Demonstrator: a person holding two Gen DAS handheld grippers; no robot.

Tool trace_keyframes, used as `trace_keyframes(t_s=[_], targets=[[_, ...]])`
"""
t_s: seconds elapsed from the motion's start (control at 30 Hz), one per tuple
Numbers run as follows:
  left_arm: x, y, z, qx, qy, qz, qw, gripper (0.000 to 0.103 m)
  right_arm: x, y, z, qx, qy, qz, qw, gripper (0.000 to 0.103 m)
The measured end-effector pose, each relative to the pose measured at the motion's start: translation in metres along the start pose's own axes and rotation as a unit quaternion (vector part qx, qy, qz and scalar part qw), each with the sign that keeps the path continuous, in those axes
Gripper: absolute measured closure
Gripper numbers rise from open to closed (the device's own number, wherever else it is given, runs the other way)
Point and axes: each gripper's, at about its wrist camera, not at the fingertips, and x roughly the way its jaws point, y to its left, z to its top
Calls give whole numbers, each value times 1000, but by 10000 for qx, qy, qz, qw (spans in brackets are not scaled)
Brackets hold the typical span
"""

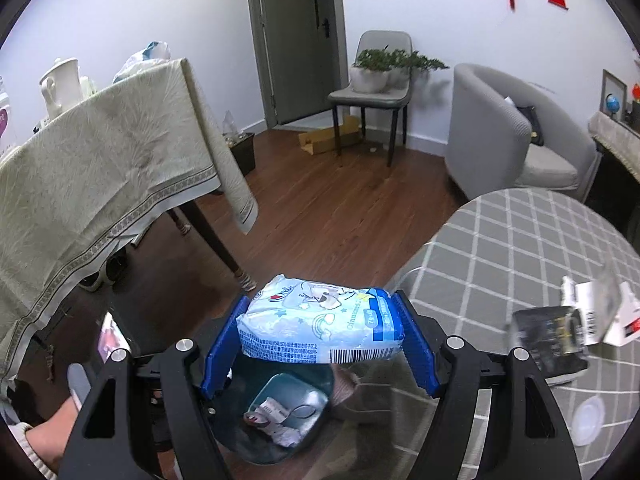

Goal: Collect trash
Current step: 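Carry the lid and snack bag with both tools over the teal bin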

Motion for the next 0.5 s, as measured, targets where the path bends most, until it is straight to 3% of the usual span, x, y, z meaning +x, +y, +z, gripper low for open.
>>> trace_keyframes(t_s=[0.2,0.5], targets=[[28,17,-24,-103,516,-16,9986,70,23,19,-4,-35,208,132,9997,30],[35,29,-42,-61,703,-104,9975,60,56,44,-11,-109,570,228,9981,30]])
